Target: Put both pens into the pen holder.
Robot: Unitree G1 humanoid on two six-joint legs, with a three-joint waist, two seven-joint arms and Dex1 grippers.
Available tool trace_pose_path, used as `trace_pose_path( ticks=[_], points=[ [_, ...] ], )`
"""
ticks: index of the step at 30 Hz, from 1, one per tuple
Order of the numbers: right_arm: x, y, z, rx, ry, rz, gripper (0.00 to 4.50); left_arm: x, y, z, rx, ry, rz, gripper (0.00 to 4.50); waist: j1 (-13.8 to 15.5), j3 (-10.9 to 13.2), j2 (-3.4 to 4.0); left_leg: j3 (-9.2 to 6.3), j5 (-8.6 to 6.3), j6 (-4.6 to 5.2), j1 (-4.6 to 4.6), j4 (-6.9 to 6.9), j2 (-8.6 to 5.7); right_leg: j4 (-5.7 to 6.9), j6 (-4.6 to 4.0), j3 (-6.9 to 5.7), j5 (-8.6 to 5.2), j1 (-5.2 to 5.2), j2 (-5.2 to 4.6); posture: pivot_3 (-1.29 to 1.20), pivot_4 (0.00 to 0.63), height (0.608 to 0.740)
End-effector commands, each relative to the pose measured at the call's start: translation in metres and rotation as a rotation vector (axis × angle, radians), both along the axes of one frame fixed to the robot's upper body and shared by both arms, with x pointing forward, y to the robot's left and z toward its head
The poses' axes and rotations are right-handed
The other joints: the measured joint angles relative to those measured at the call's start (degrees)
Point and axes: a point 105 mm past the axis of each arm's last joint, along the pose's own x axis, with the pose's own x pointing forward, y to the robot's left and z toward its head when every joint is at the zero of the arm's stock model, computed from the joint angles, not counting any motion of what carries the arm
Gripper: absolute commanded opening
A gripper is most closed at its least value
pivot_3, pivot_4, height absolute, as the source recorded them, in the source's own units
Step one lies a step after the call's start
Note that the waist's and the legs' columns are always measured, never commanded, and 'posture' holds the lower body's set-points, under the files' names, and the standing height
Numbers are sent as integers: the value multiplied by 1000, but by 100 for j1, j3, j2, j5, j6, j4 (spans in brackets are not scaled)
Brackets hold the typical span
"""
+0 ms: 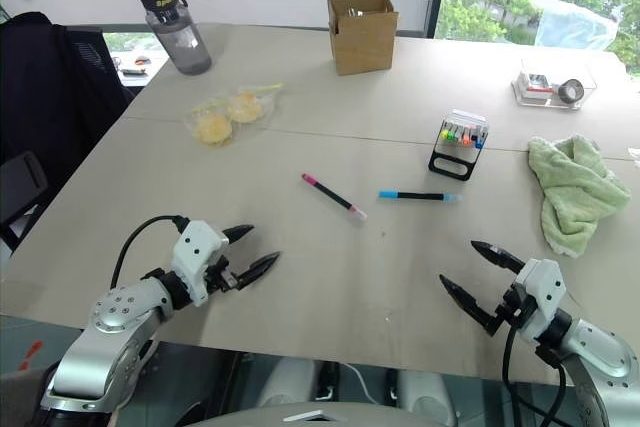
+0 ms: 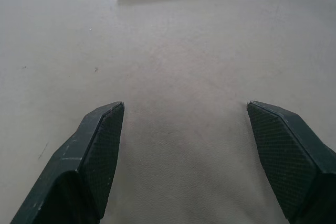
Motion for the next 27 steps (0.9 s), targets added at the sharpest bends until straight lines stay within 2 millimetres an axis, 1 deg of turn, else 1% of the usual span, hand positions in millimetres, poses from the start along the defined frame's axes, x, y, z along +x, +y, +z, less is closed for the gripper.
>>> trace_pose_path(
  ticks=[1,5,12,27],
  points=[
    [-2,3,8,-3,-25,20,4423,0,-6,14,-2,-61,-26,3832,0,0,0,0,0,0,0,0,0,0,0,0,0,0,0,0,150,739],
    [-5,2,8,-10,-10,28,4423,-2,-8,14,-21,-59,-27,3832,1,0,0,0,0,0,-1,0,0,0,0,0,0,0,-1,0,150,739],
    [-4,2,11,-14,-9,30,4423,-1,-10,13,-25,-57,-33,3832,0,0,0,0,0,0,0,0,0,0,0,0,0,0,-1,0,150,739],
    [0,12,8,-1,-26,19,4423,10,-7,16,-3,-73,-62,3832,0,0,0,0,0,0,0,0,0,0,0,0,0,0,0,0,150,739]
  ],
)
